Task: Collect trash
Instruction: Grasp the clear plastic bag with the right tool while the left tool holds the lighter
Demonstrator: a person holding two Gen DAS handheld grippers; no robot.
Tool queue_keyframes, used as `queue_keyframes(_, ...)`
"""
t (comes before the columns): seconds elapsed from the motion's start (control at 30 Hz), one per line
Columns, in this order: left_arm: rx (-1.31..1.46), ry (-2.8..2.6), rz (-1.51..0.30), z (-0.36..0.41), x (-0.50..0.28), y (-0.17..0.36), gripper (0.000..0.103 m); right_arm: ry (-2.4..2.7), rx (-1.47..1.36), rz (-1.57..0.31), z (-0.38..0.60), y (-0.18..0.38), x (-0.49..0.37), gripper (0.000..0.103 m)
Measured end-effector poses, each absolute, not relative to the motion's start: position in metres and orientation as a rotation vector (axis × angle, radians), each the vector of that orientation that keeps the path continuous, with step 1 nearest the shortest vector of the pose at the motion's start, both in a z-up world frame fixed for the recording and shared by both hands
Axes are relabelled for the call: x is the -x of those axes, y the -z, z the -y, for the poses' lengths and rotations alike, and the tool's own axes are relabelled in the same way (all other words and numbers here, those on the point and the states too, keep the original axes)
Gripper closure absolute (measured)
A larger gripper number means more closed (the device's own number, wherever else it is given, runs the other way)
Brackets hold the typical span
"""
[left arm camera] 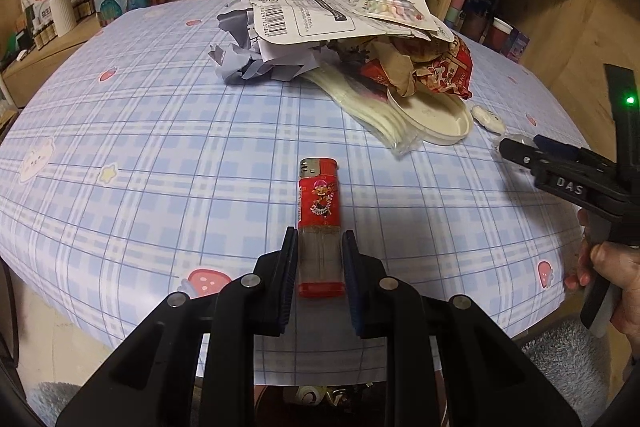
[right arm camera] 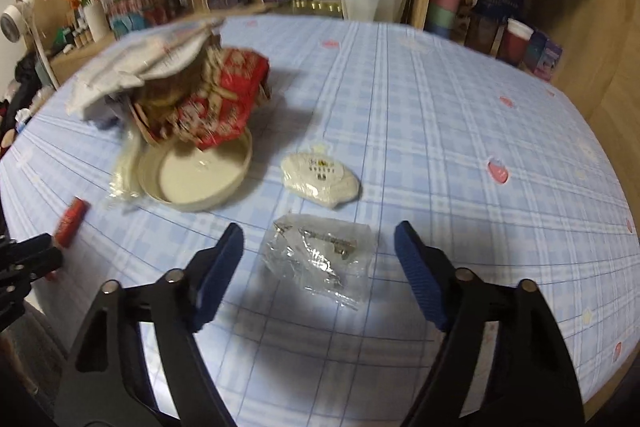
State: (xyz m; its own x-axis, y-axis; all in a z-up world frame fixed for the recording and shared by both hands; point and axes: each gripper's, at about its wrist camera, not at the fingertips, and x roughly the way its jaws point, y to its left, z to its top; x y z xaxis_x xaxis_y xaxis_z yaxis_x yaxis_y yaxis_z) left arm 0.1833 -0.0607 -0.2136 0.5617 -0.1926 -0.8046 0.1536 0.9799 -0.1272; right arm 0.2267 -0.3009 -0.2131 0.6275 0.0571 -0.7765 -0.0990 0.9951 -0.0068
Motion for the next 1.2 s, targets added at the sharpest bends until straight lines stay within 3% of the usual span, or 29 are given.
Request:
queue_keyframes(0.13, 0.051, 0.193, -0.954, 0.062, -0.183, 0.214, 0.081, -0.093, 0.038, -0.934, 0.302, 0.221, -0.233, 0.045)
queue_keyframes(0.27, 0.055, 0.198, -0.950, 0.061, -0.183, 0.214, 0.081, -0.131, 0.024, -0.935, 0.304, 0.221, -0.227, 0.053)
queue_keyframes(1.2, 0.097, 0.233, -0.827, 0.039, -0.142, 0.167, 0.081, -0.239, -0.031, -0.788, 0.269, 0.174, -0.121, 0.055)
